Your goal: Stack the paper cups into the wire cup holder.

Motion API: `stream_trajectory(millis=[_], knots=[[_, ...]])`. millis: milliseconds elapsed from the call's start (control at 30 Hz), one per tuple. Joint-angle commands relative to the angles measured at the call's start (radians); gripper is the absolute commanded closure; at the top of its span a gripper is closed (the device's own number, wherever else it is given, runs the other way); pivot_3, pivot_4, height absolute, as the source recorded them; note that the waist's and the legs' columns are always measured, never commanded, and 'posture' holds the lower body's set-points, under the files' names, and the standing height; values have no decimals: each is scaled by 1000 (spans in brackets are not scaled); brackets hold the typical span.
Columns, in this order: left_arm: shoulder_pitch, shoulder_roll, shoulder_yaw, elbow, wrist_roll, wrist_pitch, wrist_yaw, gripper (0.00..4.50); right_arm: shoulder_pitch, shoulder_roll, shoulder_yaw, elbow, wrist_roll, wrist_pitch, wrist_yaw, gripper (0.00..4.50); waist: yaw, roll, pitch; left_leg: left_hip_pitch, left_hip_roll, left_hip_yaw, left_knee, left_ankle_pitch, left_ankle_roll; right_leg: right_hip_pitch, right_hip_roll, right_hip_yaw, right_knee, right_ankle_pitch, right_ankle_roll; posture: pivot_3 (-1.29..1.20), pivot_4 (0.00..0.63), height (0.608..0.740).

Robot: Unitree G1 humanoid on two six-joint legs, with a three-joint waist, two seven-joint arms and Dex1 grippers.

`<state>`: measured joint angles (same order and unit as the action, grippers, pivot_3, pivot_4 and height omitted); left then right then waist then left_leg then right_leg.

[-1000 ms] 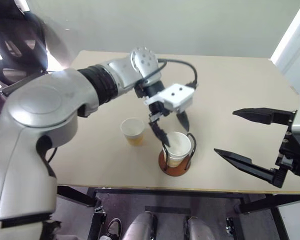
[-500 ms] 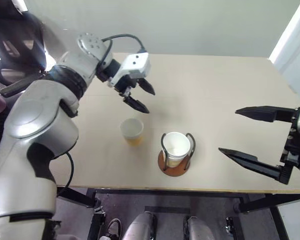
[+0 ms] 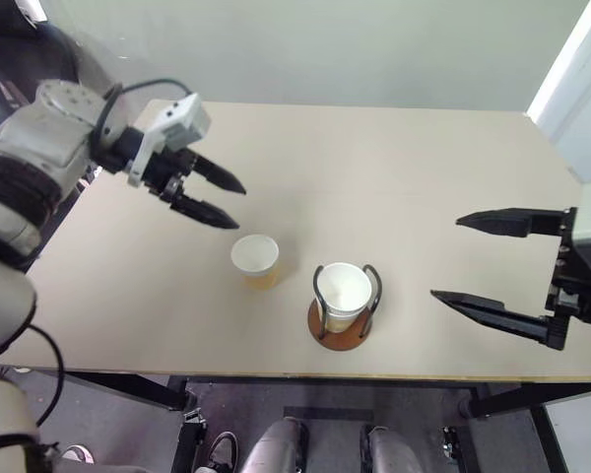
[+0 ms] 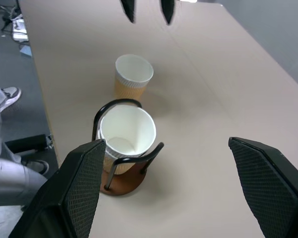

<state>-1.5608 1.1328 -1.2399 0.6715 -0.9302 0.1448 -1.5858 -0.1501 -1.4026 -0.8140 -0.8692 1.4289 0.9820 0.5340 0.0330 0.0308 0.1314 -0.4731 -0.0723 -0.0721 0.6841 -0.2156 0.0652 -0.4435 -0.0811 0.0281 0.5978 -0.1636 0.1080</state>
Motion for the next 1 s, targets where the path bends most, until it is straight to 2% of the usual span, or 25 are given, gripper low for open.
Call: stream_trajectory(millis=[33,167,300,467,733,1000], knots=[[11,34,-16,-84,-22,-4,-29,564,-25,2,19,21,-36,-42,24,411,1,0,0,1,-1,2,-1,0,0,0,4,-3,1,-1,-1,0,150,740],[59,10,11,-112,-33,-11,-29,564,-47,0,65,30,-56,-65,31,411,0,-1,0,2,-1,0,1,3,-3,0,-1,-1,6,-2,-4,0,150,740],[89,-7,-18,-136,-14,-19,-29,564,-68,-3,98,36,-68,-77,28,411,-4,-1,0,2,-2,0,0,4,-6,-1,-3,0,11,-2,-6,0,150,740],[105,-57,-33,-44,65,-78,-29,564,-77,-2,100,39,-70,-68,29,411,-7,-1,0,2,-2,1,-1,7,-11,-1,-4,-1,11,-3,-5,0,150,740],[133,-136,3,50,123,-116,-29,564,-80,-4,83,35,-50,-53,20,411,-5,-1,1,1,-3,1,-1,9,-12,-1,-5,-1,11,0,-5,0,150,740],[171,-242,47,180,256,-236,-29,564,-88,-12,66,25,-8,-36,-3,411,-5,-1,1,0,-4,1,-1,9,-12,-2,-6,-1,11,0,-6,0,150,740]])
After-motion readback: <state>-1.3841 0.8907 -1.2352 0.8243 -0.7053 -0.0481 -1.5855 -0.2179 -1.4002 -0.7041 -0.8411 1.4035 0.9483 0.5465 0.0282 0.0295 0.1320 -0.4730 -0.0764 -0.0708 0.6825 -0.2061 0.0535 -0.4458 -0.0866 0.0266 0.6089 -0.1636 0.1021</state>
